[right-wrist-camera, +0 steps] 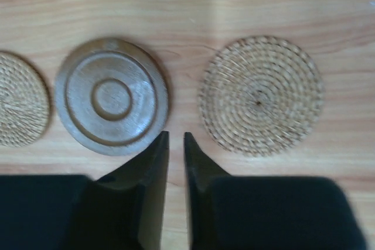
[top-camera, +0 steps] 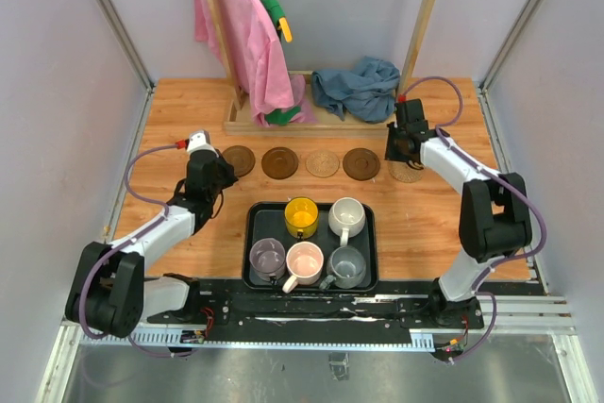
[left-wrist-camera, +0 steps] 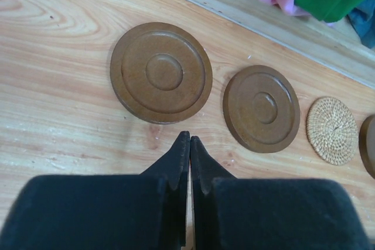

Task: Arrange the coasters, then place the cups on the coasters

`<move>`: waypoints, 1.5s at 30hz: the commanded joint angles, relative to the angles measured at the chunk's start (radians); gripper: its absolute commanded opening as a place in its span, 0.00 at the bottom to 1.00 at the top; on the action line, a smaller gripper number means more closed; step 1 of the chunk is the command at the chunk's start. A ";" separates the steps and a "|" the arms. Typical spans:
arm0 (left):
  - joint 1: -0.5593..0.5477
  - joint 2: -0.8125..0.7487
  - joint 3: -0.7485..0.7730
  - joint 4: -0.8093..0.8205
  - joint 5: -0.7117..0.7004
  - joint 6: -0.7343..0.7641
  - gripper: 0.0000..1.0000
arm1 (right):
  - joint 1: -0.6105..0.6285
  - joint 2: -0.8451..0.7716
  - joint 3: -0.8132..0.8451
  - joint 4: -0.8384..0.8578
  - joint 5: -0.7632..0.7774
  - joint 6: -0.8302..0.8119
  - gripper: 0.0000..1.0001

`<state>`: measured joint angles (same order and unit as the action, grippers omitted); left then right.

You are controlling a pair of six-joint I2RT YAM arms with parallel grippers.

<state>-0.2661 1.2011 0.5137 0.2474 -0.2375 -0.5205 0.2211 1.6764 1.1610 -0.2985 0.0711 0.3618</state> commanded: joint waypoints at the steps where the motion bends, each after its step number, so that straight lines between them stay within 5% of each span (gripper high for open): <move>1: -0.004 0.029 0.028 0.027 -0.018 0.007 0.01 | 0.025 0.085 0.094 0.017 -0.055 -0.020 0.07; 3: -0.004 0.035 0.029 0.023 -0.003 0.009 0.00 | 0.025 0.127 0.123 0.017 -0.081 -0.017 0.01; 23: -0.003 0.045 0.018 0.016 0.024 0.046 0.01 | 0.109 0.299 0.239 -0.003 -0.179 -0.036 0.01; 45: -0.003 0.052 0.024 0.000 0.023 0.051 0.01 | 0.116 0.392 0.270 -0.050 -0.052 -0.013 0.01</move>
<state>-0.2661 1.2659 0.5163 0.2447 -0.2070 -0.4908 0.3214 2.0235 1.4071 -0.2893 -0.0483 0.3447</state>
